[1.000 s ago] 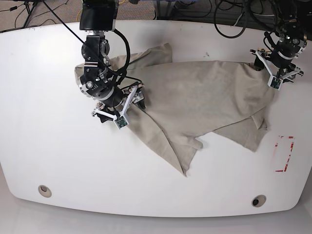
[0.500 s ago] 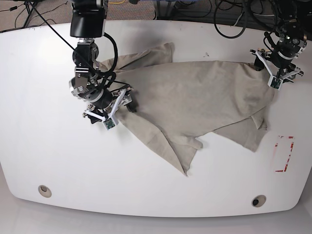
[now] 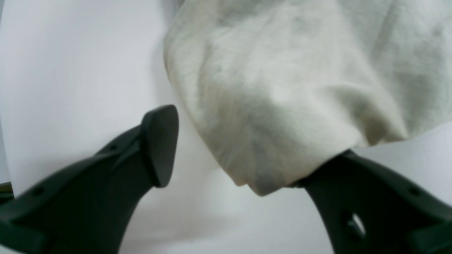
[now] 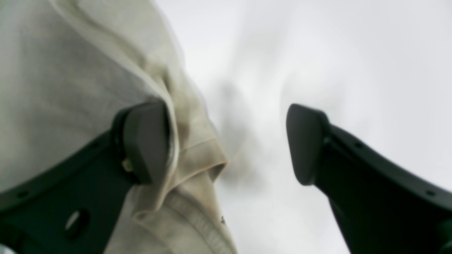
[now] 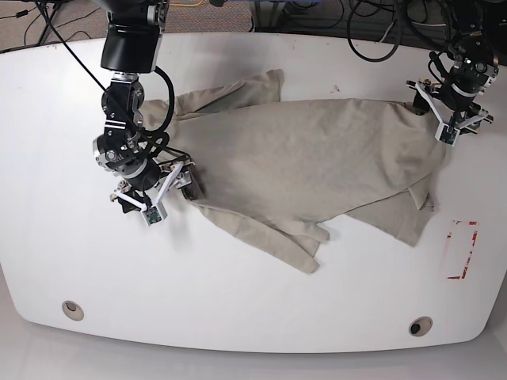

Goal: Layout the t-shirt on the table in an organized manner, then fold the t-shirt properly
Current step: 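Drag the right gripper's shirt corner toward the table edge to flatten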

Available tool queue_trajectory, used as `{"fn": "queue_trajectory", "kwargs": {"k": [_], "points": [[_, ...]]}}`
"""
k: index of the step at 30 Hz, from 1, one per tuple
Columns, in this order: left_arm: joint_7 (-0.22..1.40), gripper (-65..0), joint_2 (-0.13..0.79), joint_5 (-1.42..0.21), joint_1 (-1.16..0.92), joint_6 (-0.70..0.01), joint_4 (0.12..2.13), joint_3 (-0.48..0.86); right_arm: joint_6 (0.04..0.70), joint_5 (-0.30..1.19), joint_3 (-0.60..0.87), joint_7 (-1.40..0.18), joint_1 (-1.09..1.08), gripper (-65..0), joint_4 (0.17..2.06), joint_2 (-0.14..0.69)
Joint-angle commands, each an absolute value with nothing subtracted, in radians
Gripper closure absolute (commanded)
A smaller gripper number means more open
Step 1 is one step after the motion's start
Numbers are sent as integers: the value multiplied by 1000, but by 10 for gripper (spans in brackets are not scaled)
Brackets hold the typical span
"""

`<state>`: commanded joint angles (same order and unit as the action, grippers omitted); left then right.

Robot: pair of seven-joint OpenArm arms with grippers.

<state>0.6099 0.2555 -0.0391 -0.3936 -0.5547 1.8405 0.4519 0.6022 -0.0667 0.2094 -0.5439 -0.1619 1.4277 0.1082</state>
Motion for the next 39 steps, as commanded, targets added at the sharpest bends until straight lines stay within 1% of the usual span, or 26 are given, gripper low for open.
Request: {"fn": "queue_trajectory", "kwargs": {"k": [2, 6, 13, 18, 22, 26, 29, 32, 34, 36, 37, 39], "points": [[610, -393, 255, -39, -394, -555, 1840, 452, 602, -64, 208, -544, -157, -488, 1431, 102], [610, -393, 255, -39, -394, -555, 1840, 452, 602, -67, 196, -544, -143, -488, 1429, 59], [610, -393, 255, -39, -394, -555, 1840, 452, 602, -67, 193, -544, -133, -488, 1425, 24], [610, -393, 255, -39, -394, -555, 1840, 452, 602, -67, 193, -541, -131, -488, 1422, 22], [610, -393, 255, -39, -394, -555, 1840, 452, 602, -67, 191, -536, -143, -488, 1379, 24], [610, -393, 255, -39, -394, -555, 1839, 452, 602, -68, 197, -499, -165, -488, 1322, 28], [610, -393, 255, -39, -394, -555, 1839, 452, 602, -68, 194, -483, -166, -477, 1303, 50], [610, -393, 255, -39, -394, -555, 1839, 452, 602, -68, 194, -483, -166, -412, 1307, 51], [610, -393, 255, -39, -394, -555, 1839, 452, 602, -68, 194, -483, -166, -339, 1308, 53], [610, -393, 255, -39, -394, -555, 1839, 452, 602, -68, 194, -483, -168, -231, 1308, 56], [610, -393, 255, -39, -394, -555, 1839, 452, 602, -68, 194, -483, -170, -208, 1308, 56], [610, -393, 255, -39, -394, -555, 1839, 452, 602, -68, 197, -486, -177, -97, 1310, 56]]}}
